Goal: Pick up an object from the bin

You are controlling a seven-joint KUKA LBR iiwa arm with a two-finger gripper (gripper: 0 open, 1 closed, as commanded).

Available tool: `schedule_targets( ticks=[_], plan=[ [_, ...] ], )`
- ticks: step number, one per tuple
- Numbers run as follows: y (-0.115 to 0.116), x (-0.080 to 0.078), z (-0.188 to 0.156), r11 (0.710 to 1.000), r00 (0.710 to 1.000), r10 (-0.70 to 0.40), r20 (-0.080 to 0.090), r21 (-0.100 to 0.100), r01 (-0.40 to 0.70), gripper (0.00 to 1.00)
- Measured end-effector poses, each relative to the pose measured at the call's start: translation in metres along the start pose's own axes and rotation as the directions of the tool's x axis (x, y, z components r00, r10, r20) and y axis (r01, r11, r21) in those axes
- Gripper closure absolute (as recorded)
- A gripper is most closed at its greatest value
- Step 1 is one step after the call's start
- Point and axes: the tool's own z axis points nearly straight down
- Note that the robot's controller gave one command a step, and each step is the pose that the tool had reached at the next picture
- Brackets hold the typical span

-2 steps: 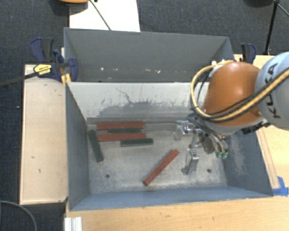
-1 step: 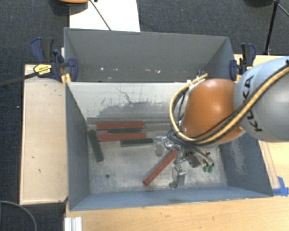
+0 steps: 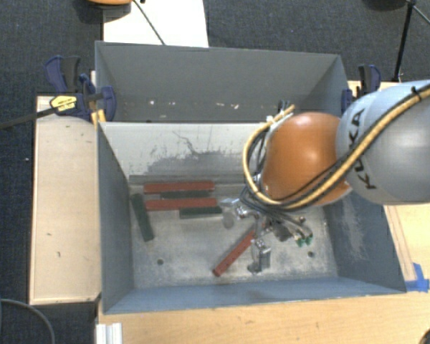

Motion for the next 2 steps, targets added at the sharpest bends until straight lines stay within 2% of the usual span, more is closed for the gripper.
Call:
schedule_targets(
  ticks=[1,2],
  plan=[
    [-0.002,0.003,0.043,0.979,0.979,-0.206,-0.001,0.000,0.206,0.00],
    [0.007,-0.003,0.074,0.938,0.938,-0.347,-0.005,-0.004,0.347,1.00]
  ],
)
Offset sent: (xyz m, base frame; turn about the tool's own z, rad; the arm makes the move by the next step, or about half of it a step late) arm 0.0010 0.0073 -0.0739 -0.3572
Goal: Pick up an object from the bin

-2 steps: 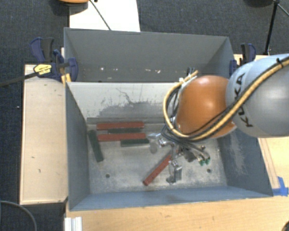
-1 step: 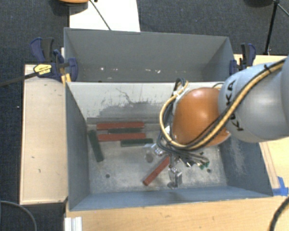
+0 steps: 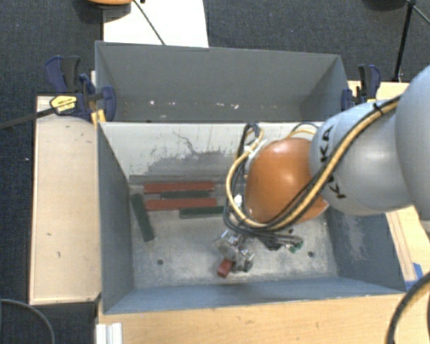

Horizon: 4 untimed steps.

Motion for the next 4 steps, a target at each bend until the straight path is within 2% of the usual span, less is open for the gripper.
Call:
schedule_targets(
  ticks=[2,3,4],
  plan=[
    [0.000,0.001,-0.003,1.000,1.000,0.001,0.000,-0.001,-0.001,1.00],
    [0.002,0.002,-0.023,1.000,1.000,0.002,-0.007,-0.005,-0.002,1.00],
    [0.001,0.001,-0.043,1.000,1.000,0.002,-0.001,-0.001,-0.002,1.00]
  ],
)
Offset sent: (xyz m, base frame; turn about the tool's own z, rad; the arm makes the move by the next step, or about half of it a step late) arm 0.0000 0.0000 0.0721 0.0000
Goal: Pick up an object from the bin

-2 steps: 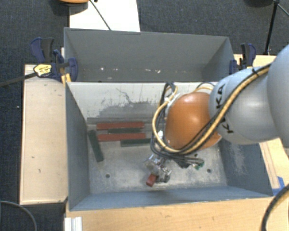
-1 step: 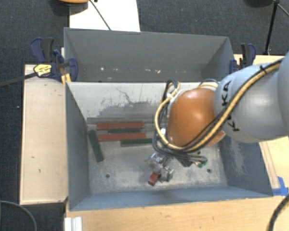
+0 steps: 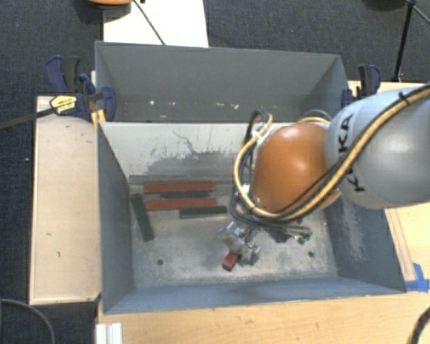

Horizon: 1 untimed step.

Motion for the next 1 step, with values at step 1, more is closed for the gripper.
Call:
schedule_targets(
  ticks=[1],
  plan=[
    [-0.0008,-0.0010,-0.0129,1.000,1.000,0.001,0.005,0.003,-0.001,1.00]
  ],
)
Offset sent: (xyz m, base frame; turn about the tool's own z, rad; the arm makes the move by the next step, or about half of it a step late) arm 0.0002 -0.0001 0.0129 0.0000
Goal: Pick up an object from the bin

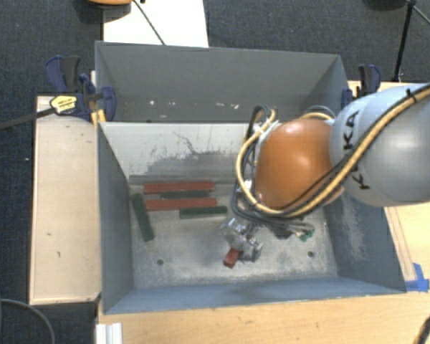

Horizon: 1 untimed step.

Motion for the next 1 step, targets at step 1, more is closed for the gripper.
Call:
schedule_targets(
  ticks=[1],
  plan=[
    [0.0001,0.0000,-0.0080,1.000,1.000,0.001,0.000,0.000,-0.001,1.00]
  ],
)
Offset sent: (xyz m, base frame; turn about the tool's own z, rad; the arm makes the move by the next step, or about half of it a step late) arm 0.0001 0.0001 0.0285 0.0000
